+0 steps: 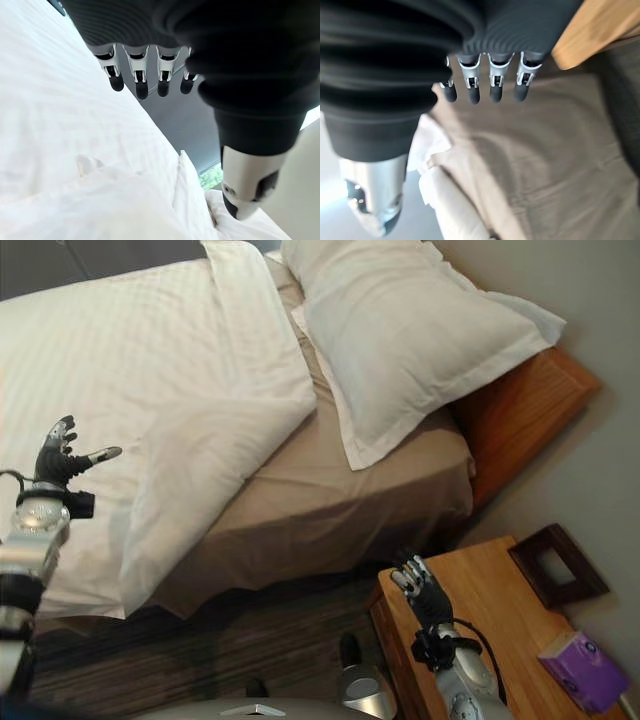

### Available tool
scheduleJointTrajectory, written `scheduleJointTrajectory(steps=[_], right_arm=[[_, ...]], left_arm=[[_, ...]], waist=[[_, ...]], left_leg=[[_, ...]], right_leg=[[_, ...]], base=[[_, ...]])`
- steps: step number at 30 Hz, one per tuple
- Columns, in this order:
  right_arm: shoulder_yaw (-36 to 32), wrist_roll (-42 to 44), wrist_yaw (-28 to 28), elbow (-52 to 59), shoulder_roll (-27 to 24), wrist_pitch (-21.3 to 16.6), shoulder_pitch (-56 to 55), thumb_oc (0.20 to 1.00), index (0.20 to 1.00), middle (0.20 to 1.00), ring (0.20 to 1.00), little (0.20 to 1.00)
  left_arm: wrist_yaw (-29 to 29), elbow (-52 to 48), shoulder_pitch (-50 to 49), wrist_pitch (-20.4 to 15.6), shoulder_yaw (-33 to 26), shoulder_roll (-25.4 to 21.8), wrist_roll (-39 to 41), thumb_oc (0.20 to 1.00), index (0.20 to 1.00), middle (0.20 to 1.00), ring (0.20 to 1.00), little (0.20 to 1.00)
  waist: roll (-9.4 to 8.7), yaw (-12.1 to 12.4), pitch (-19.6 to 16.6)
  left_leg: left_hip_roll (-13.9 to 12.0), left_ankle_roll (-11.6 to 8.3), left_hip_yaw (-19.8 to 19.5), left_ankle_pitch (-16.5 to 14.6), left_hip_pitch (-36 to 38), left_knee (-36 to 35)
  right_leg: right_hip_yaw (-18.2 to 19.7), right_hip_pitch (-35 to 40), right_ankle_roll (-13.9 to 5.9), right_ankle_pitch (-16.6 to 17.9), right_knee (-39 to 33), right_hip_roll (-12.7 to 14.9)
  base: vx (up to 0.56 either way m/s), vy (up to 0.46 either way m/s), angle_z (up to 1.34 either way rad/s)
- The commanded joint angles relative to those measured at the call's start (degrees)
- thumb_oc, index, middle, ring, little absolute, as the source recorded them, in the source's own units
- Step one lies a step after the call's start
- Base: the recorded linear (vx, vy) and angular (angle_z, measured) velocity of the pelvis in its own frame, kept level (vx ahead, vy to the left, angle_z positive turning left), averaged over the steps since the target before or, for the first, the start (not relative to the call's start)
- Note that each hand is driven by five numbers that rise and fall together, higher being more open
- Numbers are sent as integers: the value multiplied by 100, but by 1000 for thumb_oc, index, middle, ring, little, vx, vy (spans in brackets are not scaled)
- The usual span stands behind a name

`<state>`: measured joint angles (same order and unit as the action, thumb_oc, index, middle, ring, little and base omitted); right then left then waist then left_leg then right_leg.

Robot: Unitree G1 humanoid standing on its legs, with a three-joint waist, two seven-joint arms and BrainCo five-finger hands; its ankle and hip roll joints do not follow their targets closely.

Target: Making the bed.

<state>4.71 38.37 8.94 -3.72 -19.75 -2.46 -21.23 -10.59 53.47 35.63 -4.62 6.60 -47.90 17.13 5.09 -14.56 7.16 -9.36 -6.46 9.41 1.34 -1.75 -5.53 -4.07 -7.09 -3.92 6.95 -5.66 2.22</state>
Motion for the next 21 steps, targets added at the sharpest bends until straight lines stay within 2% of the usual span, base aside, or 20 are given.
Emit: scheduleJointTrajectory(steps=[1,10,17,21], right_arm=[[106,180,84,279,-29,-86,115,1000,1000,1000,1000,1000],[235,267,81,349,-199,-207,340,1000,1000,1000,1000,1000],[257,306,17,308,-186,-348,490,1000,1000,1000,1000,1000],[210,333,-92,394,-159,-445,388,1000,1000,1000,1000,1000]], left_arm=[[108,491,964,-108,40,-537,445,1000,1000,1000,1000,1000],[239,1231,1976,-11,636,-684,201,1000,1000,1000,1000,1000],[246,1394,2170,-21,723,-639,81,1000,1000,1000,1000,1000],[-91,1741,2375,93,446,-484,234,1000,1000,1000,1000,1000]], waist=[[-319,-204,128],[-241,-444,511],[-233,-604,854],[-256,-697,1045]], left_leg=[[-2,-152,323,131,439,53],[-2,-195,451,212,44,53],[-40,-257,606,284,-374,53],[-83,-302,669,336,-586,53]], right_leg=[[386,-150,-468,-175,236,210],[585,-696,-481,-32,268,193],[719,-1197,-490,92,257,128],[750,-1423,-484,121,259,80]], base=[[-10,25,-11],[-48,12,-11],[-66,-24,-13],[-49,-42,-12]])
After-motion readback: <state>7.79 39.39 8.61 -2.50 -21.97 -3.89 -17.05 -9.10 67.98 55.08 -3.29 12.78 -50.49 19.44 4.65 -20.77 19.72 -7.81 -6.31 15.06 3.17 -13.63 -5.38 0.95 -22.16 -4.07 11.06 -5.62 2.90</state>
